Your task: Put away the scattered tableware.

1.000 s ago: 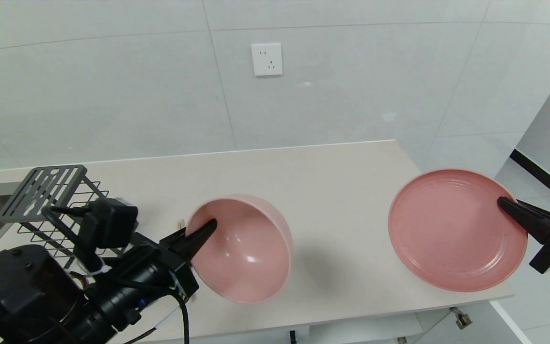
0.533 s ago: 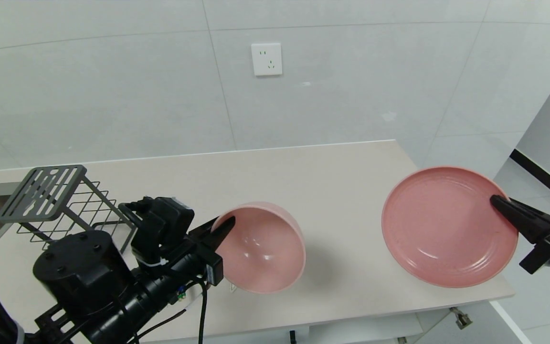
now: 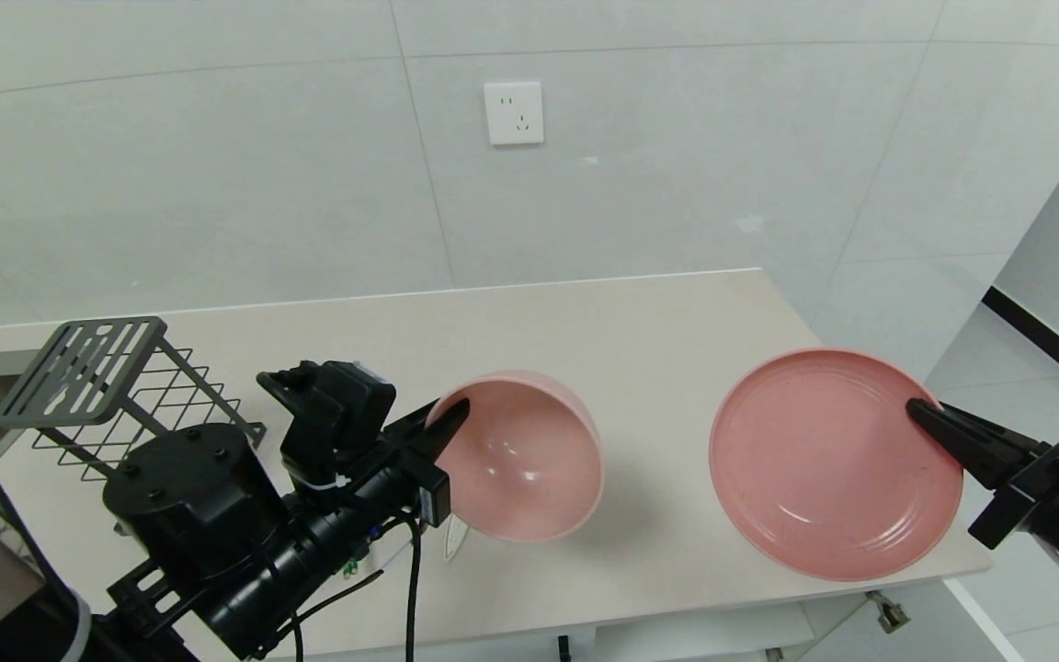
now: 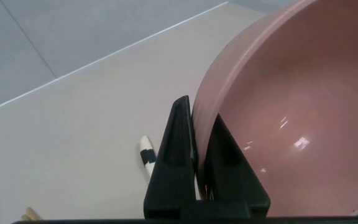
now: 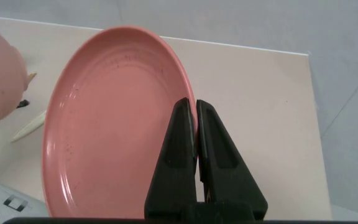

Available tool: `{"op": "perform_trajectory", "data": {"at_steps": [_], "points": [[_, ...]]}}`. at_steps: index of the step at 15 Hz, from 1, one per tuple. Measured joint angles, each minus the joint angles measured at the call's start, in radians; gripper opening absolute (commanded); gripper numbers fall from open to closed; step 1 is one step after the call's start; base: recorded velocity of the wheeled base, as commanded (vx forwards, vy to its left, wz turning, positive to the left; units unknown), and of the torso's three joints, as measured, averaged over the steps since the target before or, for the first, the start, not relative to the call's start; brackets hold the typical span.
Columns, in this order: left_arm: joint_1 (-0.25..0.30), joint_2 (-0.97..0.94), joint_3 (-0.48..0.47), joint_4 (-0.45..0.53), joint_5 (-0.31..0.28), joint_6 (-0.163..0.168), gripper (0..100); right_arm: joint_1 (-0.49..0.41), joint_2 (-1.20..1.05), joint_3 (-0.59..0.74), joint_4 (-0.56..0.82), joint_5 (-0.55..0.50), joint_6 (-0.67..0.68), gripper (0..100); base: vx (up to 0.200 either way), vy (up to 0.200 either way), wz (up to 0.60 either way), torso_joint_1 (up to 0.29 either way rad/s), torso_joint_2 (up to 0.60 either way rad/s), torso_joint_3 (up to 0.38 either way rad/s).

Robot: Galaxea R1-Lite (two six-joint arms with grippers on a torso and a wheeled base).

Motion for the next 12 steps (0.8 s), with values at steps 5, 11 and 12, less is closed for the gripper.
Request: {"op": "perform_trajectory", "data": {"at_steps": [5, 11, 12], "points": [[-0.029, -0.021, 0.023, 0.0, 0.0, 0.0, 0, 0.0, -0.02, 0.021, 0.001, 0.0, 0.0, 0, -0.16, 0.0, 0.0, -0.005, 0.0, 0.003], [-0.039, -0.092, 0.113, 0.002, -0.001, 0.0, 0, -0.002, -0.059, 0.045, 0.0, 0.0, 0.0, 0, 0.0, 0.0, 0.0, 0.0, 0.0, 0.0], [-0.038, -0.1, 0.121, 0.002, 0.0, 0.0, 0, -0.002, -0.059, 0.045, 0.001, -0.001, 0.0, 0, 0.0, 0.0, 0.0, 0.0, 0.0, 0.0]]}}
